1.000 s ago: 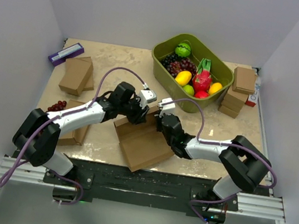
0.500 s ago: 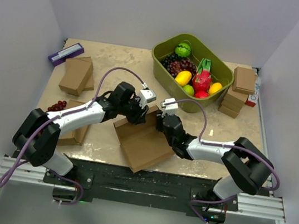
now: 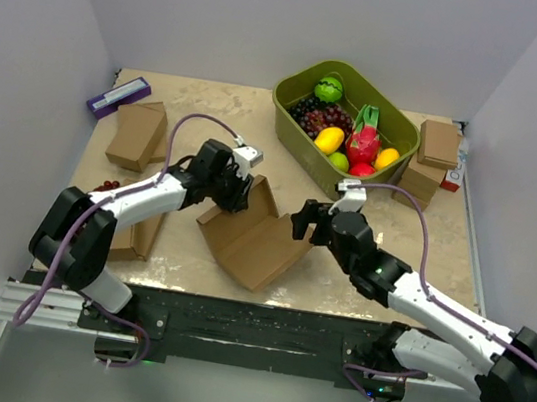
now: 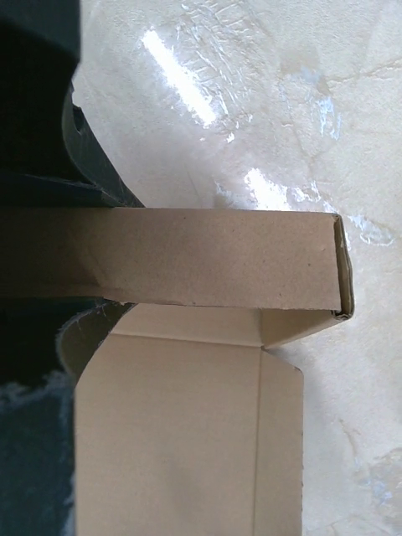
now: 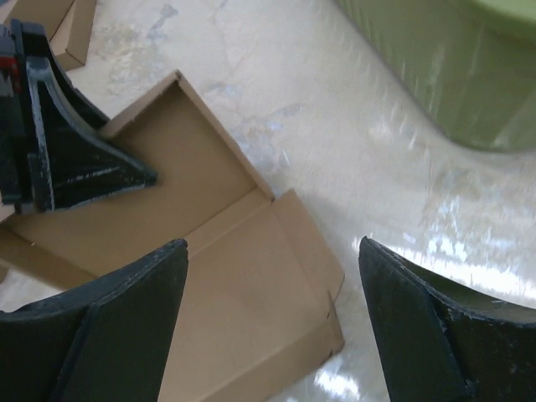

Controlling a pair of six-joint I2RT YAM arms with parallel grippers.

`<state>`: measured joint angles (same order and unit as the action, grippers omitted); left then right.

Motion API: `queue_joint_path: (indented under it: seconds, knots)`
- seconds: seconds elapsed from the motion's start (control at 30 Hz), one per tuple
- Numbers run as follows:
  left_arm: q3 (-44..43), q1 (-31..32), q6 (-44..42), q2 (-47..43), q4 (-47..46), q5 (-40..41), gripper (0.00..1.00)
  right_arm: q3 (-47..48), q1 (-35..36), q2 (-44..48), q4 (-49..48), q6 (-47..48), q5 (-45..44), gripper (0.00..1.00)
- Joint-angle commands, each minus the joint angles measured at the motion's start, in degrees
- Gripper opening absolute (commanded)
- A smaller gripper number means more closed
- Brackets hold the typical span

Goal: Fold the paper box

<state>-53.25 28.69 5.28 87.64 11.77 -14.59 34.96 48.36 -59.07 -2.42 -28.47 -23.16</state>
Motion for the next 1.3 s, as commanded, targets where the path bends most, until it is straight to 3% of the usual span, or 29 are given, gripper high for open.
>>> queue_joint_path:
  seconds: [0.0, 0.2, 0.47, 0.57, 0.63, 0.67, 0.7, 0.77, 0.8, 0.83, 0.9, 1.07, 1.17, 1.27]
  knots:
    - [-1.06, -2.05, 3.24, 2.27, 0.45, 0.97, 0.27, -0.33, -0.11, 2.46, 14.36, -14.03, 4.50, 0.87]
    - [-1.15, -3.90, 4.56, 3.16, -0.08, -0.97, 0.27, -7.18, -0.11, 6.59, 8.75, -25.04, 12.34, 0.81]
    - [-1.06, -3.99, 5.00, 2.98, -0.26, -1.14, 0.27, -6.22, -0.11, 3.53, 4.18, -25.23, 16.20, 0.77]
    - [-0.97, -3.99, 5.27, 2.80, -0.43, -1.41, 0.31, -5.52, -0.11, 1.59, 2.68, -24.53, 18.14, 0.61]
    - [-0.97, -4.08, 5.44, 2.28, -0.78, -2.28, 0.37, -4.30, -0.02, 1.15, 3.03, -22.78, 18.24, 0.43]
    - [-1.06, -3.99, 5.44, 2.02, -0.87, -2.37, 0.47, -3.68, -0.11, 1.15, 3.81, -22.16, 18.06, 0.38]
    - [-1.06, -3.99, 5.36, 1.06, -0.96, -2.37, 0.53, -2.89, -0.11, 1.58, 4.87, -20.76, 17.62, 0.26]
    - [-1.15, -3.99, 5.27, -0.35, -0.96, -0.80, 0.68, 0.18, -0.11, 2.29, 9.34, -18.56, 16.05, 0.12]
    - [-1.15, -3.99, 5.01, -2.36, -0.87, 0.17, 0.73, 1.33, -0.11, 2.55, 11.19, -16.29, 14.39, 0.03]
    - [-1.15, -3.99, 4.74, -3.51, -0.78, 2.26, 0.76, 3.95, -0.11, 3.08, 14.60, -15.05, 13.67, 0.00]
    - [-0.80, -4.08, 4.39, -7.90, -1.13, 4.99, 0.82, 7.73, -0.11, 3.17, 19.09, -11.45, 11.83, 0.00]
    - [1.83, -4.08, 1.85, -20.88, -3.76, 10.54, 0.87, 17.05, -0.11, -0.07, 28.50, 0.49, 9.01, 0.00]
    - [5.78, -4.08, -1.23, -28.47, -8.68, 5.21, 0.89, 23.47, -0.28, -3.59, 35.19, 7.43, 9.18, 0.00]
    - [7.29, -4.08, -4.74, -31.82, -10.45, -8.56, 0.88, 28.04, -0.98, -6.84, 38.88, 14.90, 16.81, 0.00]
